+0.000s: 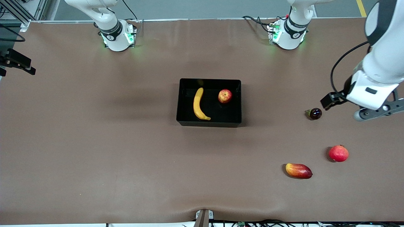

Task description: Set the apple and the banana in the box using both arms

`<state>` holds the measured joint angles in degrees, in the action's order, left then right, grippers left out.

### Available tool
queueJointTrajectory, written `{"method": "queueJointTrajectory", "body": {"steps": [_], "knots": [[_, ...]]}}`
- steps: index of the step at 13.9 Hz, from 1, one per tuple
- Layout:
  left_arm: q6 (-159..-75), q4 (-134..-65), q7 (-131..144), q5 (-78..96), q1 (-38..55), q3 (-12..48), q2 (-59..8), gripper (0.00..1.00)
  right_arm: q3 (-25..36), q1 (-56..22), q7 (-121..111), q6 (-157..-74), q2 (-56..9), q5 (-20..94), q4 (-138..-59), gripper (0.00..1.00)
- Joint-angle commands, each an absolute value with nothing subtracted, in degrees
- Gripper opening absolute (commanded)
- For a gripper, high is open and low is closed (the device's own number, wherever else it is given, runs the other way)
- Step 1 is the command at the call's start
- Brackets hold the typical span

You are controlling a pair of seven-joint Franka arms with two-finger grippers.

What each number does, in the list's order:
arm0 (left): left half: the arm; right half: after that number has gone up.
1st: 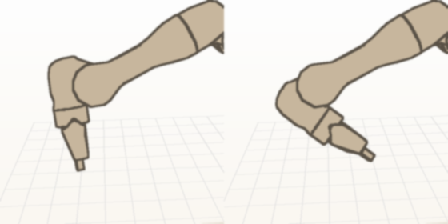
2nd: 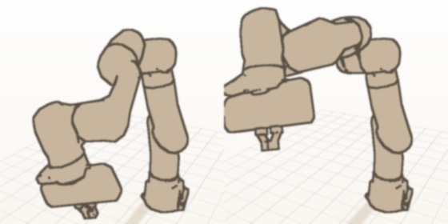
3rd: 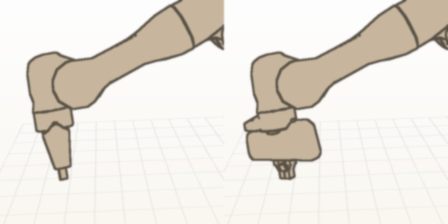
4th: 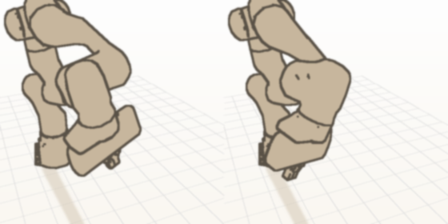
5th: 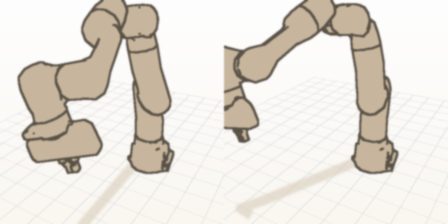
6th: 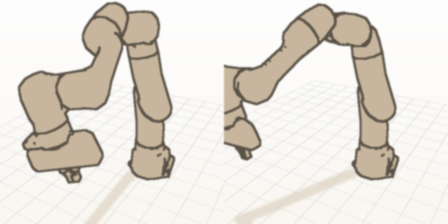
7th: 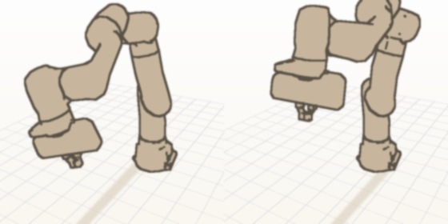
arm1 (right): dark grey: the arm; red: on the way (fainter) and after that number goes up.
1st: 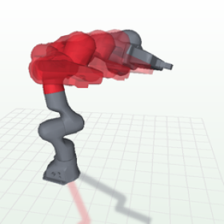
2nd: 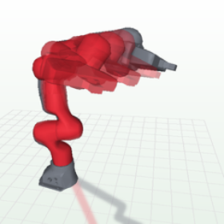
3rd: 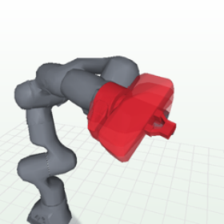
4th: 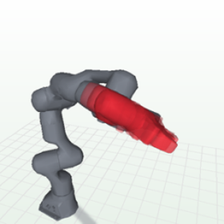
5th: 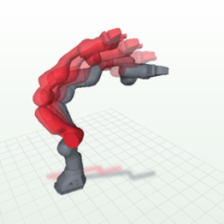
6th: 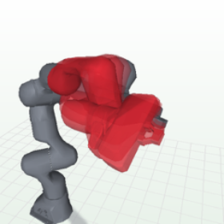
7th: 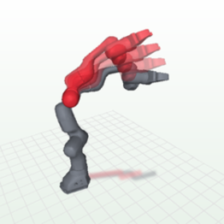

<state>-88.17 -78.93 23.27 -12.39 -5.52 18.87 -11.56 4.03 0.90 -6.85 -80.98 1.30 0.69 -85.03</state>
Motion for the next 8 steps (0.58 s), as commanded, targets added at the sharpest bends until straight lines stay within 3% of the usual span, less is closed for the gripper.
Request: {"method": "queueJointTrajectory", "body": {"steps": [1,4,8], "knots": [[-88.7,-84.9,17.8,-7.7,-0.2,9.0,-5.1,1.0,3.3,2.2,-7.2,-81.0,2.1,1.5,-85.5,1.0],[-89.2,-88.9,11.1,-4.1,5.6,-1.3,-0.6,1.0,3.3,2.2,-7.2,-80.9,2.1,1.6,-85.5,1.0],[-89.2,-90.9,6.7,-3.3,5.3,-1.5,1.5,1.0,3.3,2.2,-7.2,-80.9,2.1,1.6,-85.5,1.0]]}}
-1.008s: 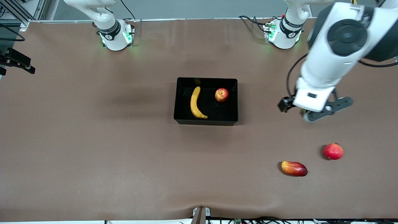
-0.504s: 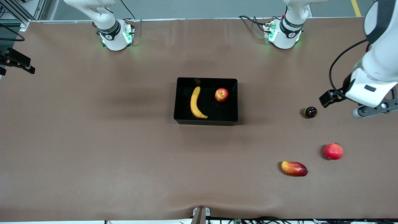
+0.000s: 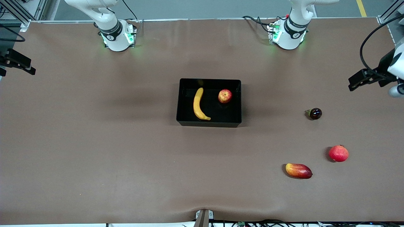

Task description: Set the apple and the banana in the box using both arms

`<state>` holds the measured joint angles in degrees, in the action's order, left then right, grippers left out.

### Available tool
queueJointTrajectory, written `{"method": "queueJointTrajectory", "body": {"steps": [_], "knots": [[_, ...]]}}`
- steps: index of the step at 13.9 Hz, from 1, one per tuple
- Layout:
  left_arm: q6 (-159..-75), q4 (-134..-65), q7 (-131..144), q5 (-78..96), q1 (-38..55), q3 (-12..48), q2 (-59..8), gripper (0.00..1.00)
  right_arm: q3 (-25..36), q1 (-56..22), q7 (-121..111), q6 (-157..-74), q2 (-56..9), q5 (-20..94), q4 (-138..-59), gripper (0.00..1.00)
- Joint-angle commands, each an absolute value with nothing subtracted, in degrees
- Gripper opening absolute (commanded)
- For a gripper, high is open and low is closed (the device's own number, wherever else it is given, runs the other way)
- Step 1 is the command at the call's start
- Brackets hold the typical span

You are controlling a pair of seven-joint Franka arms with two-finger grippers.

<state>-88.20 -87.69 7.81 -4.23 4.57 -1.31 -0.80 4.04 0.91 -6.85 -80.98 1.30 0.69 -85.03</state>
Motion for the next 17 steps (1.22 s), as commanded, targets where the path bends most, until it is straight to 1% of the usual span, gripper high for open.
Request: {"method": "queueJointTrajectory", "body": {"steps": [1,2,4,7,11,13,17], "knots": [[-89.2,-91.5,6.6,-3.3,5.1,-1.2,2.0,1.0,3.3,2.2,-7.2,-80.9,2.1,1.6,-85.5,1.0],[-89.2,-91.8,6.6,-3.3,5.0,-0.9,2.4,1.0,3.3,2.2,-7.2,-80.9,2.1,1.6,-85.5,1.0],[-89.1,-92.2,6.6,-3.3,2.7,2.4,2.8,1.0,3.3,2.2,-7.2,-80.9,2.1,1.5,-85.5,1.0],[-89.2,-93.8,6.7,-3.3,1.8,4.3,4.3,1.0,3.3,2.2,-7.2,-80.9,2.1,1.5,-85.5,1.0],[-88.5,-94.5,6.8,0.4,0.0,4.5,6.3,1.0,3.3,2.2,-7.2,-80.9,2.1,1.6,-85.5,1.0],[-88.6,-96.5,7.3,0.5,-0.7,4.6,8.3,1.0,3.3,2.2,-7.2,-80.9,2.1,1.5,-85.5,1.0],[-87.6,-95.5,7.4,1.7,-1.5,4.5,8.5,1.0,3.3,2.2,-7.2,-80.9,2.1,1.5,-85.5,1.0]]}}
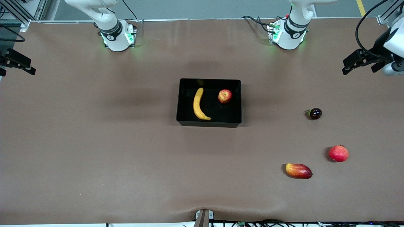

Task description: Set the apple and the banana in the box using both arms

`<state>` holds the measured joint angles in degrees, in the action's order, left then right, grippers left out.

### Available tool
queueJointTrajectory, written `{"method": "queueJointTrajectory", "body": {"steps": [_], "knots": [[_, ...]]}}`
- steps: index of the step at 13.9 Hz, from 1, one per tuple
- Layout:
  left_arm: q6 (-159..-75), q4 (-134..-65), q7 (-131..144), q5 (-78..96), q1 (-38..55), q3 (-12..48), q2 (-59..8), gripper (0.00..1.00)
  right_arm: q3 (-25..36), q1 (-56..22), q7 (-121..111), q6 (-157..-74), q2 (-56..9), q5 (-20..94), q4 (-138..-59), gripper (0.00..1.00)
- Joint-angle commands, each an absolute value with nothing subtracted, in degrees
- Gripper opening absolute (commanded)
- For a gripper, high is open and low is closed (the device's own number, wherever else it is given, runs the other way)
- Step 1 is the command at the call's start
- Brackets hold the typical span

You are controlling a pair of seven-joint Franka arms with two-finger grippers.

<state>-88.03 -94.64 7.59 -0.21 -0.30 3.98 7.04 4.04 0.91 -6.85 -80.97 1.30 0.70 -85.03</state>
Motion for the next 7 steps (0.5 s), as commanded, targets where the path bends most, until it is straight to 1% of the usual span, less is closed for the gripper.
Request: {"method": "queueJointTrajectory", "body": {"steps": [1,3,7], "knots": [[-87.6,-94.8,7.3,2.5,-1.5,4.2,8.3,1.0,3.3,2.2,-7.2,-80.9,2.1,1.5,-85.5,1.0],[-87.5,-93.1,7.6,2.5,-1.4,4.0,7.3,1.0,3.3,2.2,-7.2,-80.9,2.1,1.5,-85.5,1.0],[-86.6,-92.5,7.7,1.8,-1.1,4.3,6.5,1.0,3.3,2.2,-7.2,-80.9,2.1,1.5,-85.5,1.0]]}}
